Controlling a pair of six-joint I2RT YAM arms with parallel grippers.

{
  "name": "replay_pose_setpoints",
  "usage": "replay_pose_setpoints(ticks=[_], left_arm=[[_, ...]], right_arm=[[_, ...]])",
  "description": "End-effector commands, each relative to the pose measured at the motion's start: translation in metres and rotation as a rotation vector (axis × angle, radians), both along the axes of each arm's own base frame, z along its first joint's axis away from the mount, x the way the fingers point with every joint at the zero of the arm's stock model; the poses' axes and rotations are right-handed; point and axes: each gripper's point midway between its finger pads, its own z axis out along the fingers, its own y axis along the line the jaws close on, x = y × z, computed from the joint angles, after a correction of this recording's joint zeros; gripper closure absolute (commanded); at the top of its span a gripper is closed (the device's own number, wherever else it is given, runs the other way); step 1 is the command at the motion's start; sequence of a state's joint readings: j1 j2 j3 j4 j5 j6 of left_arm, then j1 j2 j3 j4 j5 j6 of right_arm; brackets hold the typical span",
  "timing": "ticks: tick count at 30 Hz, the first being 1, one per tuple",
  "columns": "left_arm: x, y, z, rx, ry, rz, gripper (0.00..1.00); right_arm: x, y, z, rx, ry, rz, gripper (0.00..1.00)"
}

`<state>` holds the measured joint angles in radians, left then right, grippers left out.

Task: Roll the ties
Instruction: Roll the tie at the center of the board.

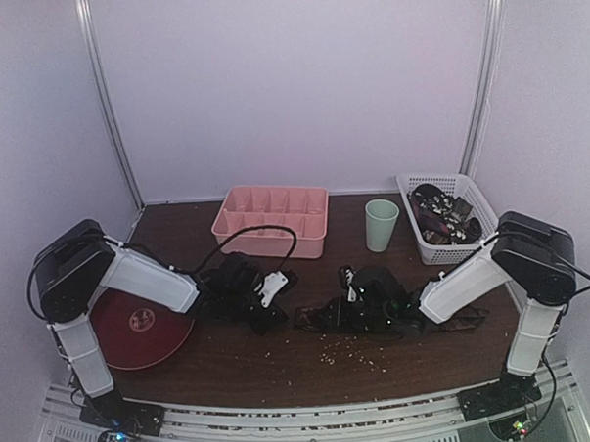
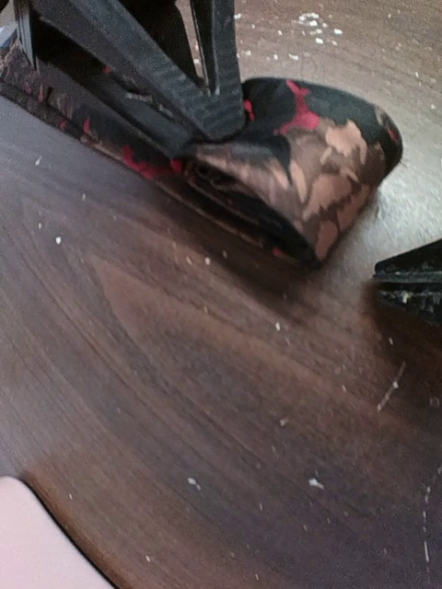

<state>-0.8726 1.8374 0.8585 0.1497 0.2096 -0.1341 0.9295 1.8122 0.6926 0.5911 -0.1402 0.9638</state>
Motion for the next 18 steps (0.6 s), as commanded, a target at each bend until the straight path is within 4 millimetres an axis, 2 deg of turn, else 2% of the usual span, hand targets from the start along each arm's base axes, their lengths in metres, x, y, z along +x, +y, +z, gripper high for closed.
replay_pose_setpoints(ticks=[1, 10, 18], left_arm=[[-0.006, -0.02, 0.008, -0.085, 0.025, -0.04, 1.0], [-0.016, -0.04, 0.023, -0.21, 0.077, -0.1, 1.0], [-0.014, -0.049, 0.037, -0.264, 0.073, -0.107, 1.0]], right_arm=[[-0.003, -0.022, -0.021, -0.108, 0.024, -0.024, 0.75], [-0.003, -0.023, -0.02, -0.111, 0.023, -0.024, 0.74], [-0.003, -0.023, -0.016, -0.116, 0.011, -0.014, 0.73]])
